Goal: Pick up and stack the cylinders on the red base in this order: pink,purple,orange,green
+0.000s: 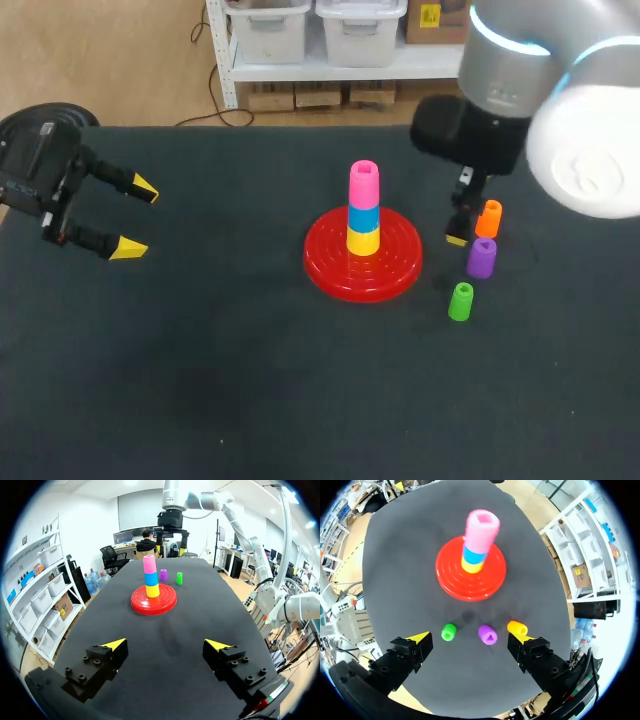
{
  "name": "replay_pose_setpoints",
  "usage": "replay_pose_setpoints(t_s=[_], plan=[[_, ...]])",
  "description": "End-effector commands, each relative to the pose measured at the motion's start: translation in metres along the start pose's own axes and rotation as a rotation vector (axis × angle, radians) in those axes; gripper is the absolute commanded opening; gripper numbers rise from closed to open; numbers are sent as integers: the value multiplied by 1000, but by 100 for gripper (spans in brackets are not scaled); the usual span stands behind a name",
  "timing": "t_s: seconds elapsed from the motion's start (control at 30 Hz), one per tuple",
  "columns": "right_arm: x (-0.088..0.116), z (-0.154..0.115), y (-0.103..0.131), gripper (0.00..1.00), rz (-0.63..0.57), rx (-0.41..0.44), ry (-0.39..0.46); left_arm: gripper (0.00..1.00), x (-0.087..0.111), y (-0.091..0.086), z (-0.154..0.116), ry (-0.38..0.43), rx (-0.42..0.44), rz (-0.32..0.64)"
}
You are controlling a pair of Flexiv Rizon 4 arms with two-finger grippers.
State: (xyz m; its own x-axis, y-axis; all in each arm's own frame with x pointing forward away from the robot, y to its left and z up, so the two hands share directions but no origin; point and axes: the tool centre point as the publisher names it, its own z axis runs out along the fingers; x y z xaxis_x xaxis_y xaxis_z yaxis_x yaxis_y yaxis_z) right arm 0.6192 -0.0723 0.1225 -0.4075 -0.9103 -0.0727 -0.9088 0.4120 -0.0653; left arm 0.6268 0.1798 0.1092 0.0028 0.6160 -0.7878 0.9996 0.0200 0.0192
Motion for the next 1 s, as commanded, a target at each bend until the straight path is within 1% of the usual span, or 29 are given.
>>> replay_pose_setpoints(t_s=[0.03, 0.13, 0.2, 0.4, 0.53, 0.7, 1.0], plan=[[8, 5, -15, 100, 12, -14, -24, 100, 1, -1, 0, -2, -4, 4], [9, 9, -25, 100, 24, -23, -15, 100, 1, -1, 0, -2, -4, 4], [8, 11, -28, 100, 29, -31, -16, 100, 1, -1, 0, -2, -4, 4], [5, 29, -29, 100, 21, -65, -8, 100, 1, -1, 0, -2, -4, 4], [11, 37, -30, 100, 36, -78, -6, 100, 1, -1, 0, -2, -4, 4], [18, 43, -31, 100, 46, -76, 13, 100, 1, -1, 0, -2, -4, 4], [24, 54, -29, 100, 44, -103, 33, 100, 1, -1, 0, -2, -4, 4]])
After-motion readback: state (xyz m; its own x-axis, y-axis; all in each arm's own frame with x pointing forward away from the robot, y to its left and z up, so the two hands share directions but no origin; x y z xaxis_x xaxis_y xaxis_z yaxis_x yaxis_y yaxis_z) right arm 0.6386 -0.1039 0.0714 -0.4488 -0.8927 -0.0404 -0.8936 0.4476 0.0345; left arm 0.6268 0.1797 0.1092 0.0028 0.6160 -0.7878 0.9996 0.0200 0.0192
